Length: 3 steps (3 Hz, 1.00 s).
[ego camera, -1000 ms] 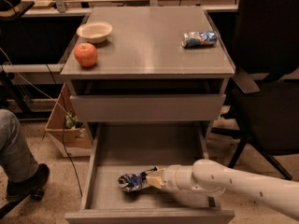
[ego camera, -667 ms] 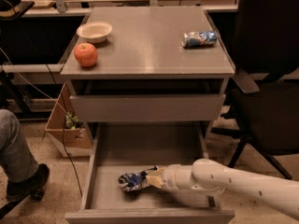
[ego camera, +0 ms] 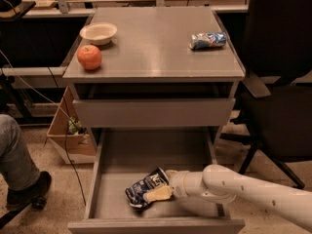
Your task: Place blue chip bag into middle drawer
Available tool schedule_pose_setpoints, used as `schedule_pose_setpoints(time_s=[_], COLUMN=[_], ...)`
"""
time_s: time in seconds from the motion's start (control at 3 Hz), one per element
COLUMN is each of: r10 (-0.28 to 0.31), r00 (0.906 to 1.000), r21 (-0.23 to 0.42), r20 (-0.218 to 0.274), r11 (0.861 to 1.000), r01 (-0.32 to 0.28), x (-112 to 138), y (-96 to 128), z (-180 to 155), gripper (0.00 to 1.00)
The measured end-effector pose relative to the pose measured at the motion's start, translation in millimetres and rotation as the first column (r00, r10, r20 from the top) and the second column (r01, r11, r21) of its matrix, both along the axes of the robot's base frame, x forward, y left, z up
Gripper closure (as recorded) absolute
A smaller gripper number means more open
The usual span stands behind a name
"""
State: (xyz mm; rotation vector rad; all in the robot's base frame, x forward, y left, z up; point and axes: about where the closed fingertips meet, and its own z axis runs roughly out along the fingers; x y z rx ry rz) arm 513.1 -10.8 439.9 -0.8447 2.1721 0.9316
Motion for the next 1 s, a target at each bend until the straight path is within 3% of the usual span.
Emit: schedule_pose_setpoints(time_s=[0.33, 0.67, 1.0], r10=[0.019, 0.053, 0.124], r00=[0.9995, 0.9986, 0.9893], r21=[0.106, 0.199, 0.242], r20=[-0.024, -0.007, 0.077], r11=[0.994, 0.979, 0.960], r01=[-0.016, -0.050, -0.139], x=[-6, -19, -32], y=[-9, -29, -41], z=[19, 59, 128], gripper=[0.00, 0.00, 0.00])
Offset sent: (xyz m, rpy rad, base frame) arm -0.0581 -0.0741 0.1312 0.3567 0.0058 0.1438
